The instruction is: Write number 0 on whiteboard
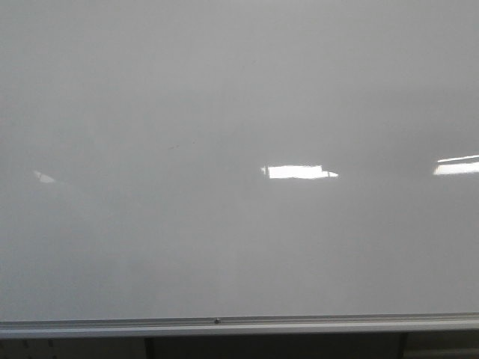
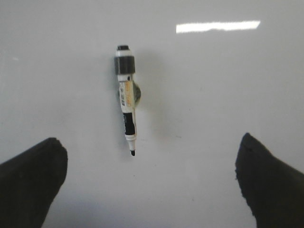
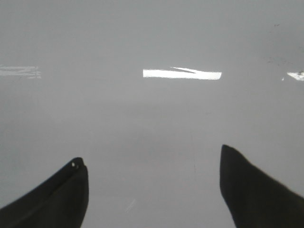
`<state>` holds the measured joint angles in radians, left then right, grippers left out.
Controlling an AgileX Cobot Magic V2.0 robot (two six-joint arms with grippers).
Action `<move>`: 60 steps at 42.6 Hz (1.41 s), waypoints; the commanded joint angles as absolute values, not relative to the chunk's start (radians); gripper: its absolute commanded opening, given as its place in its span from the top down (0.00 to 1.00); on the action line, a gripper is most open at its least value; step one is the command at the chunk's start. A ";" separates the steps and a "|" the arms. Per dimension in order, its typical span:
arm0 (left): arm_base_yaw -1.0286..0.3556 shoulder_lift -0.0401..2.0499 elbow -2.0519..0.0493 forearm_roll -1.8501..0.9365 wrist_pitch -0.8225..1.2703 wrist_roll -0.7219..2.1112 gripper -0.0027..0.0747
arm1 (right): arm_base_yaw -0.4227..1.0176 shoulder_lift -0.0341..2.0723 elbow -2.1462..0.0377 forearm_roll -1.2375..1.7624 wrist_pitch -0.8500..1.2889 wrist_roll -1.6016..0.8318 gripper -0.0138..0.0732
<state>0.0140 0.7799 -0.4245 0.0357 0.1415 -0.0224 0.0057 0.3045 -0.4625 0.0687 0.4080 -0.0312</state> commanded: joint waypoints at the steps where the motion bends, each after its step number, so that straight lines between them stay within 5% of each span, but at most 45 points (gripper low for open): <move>1: 0.015 0.911 -0.499 0.022 0.015 -0.029 0.07 | 0.008 0.322 -0.497 0.066 0.327 -0.034 0.16; 21: 0.089 1.428 -0.678 0.033 -0.111 -0.029 0.07 | 0.008 0.322 -0.497 0.066 0.333 -0.034 0.16; 42: 0.089 1.536 -0.692 0.033 -0.256 -0.029 0.09 | 0.008 0.322 -0.497 0.066 0.365 -0.034 0.16; 46: 0.087 1.536 -0.692 0.033 -0.258 -0.029 0.17 | 0.008 0.322 -0.497 0.066 0.365 -0.034 0.16; 60: 0.087 1.536 -0.692 0.033 -0.260 -0.029 0.72 | 0.008 0.322 -0.497 0.066 0.365 -0.034 0.16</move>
<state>0.0873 1.5661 -0.6626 0.0350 -0.1842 -0.0224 0.0057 0.3045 -0.4625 0.0687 0.4365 -0.0312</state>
